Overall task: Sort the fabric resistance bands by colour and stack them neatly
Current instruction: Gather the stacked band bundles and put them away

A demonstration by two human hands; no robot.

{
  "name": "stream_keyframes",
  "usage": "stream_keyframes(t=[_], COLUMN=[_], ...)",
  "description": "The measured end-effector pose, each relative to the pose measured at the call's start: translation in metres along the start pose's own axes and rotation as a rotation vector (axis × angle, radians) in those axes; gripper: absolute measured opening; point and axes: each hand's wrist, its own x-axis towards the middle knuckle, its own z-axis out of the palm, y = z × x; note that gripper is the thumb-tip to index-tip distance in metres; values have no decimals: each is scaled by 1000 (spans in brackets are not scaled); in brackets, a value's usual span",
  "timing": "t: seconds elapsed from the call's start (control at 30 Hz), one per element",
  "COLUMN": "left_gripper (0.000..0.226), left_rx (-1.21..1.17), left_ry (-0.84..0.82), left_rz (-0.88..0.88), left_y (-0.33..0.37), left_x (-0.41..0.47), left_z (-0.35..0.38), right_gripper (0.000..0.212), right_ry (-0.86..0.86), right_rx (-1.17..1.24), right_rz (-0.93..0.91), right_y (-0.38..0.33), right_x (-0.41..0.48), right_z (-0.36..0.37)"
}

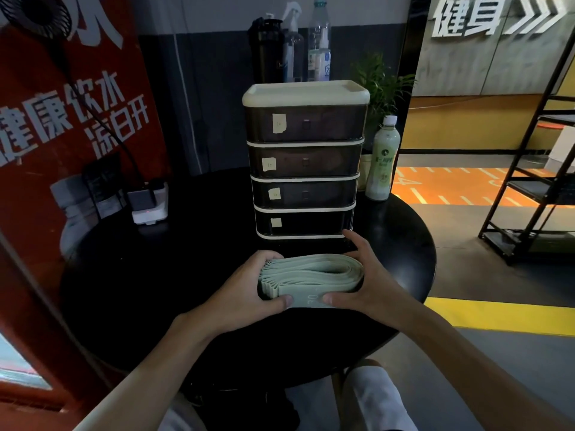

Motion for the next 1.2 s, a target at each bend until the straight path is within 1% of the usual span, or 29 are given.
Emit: stream_keyframes(t=[0.13,0.23,0.33,0.4,0.43,0.47,0.53,0.6,0.7,0.8,0.9,1.03,1.13,1.2], left_gripper=[68,79,68,62,61,59,56,57,55,49,40,33,28,22], left_rx=[-26,-169,-343,-405,-423,-407,-273,-190,-144,-193,-214,-153,-124,-135], left_ry=[21,108,166,125,95,70,70,82,85,86,97,112,98,121], left_rz=[-27,-107,-250,-364,-408,-433,-450,-448,-400,-367,-313,-183,-143,-137], left_y=[0,6,22,30,33,34,34,34,34,35,36,38,41,41], left_x=[-2,0,0,1,0,-1,-1,-1,0,0,0,5,9,14], left_z=[0,-4,-13,-21,-23,-24,-22,-19,-16,-16,-13,-12,-13,-14], right_gripper=[107,98,84,76,73,72,71,67,53,39,33,35,34,32], right_ry=[39,88,107,144,155,156,139,131,121,95,76,68,36,29], right_rx=[0,51,198,274,266,229,131,34,-128,-216,-155,-86,-71,-29], right_rz=[26,87,172,238,279,321,375,382,356,319,291,279,273,271], right_y=[-5,-11,-23,-29,-31,-32,-35,-38,-41,-40,-42,-39,-37,-34], right_x=[-4,-3,-2,0,0,1,1,0,-1,-3,-5,-3,-1,2], right_z=[1,1,-2,-2,-1,1,4,6,5,3,0,-3,-6,-8])
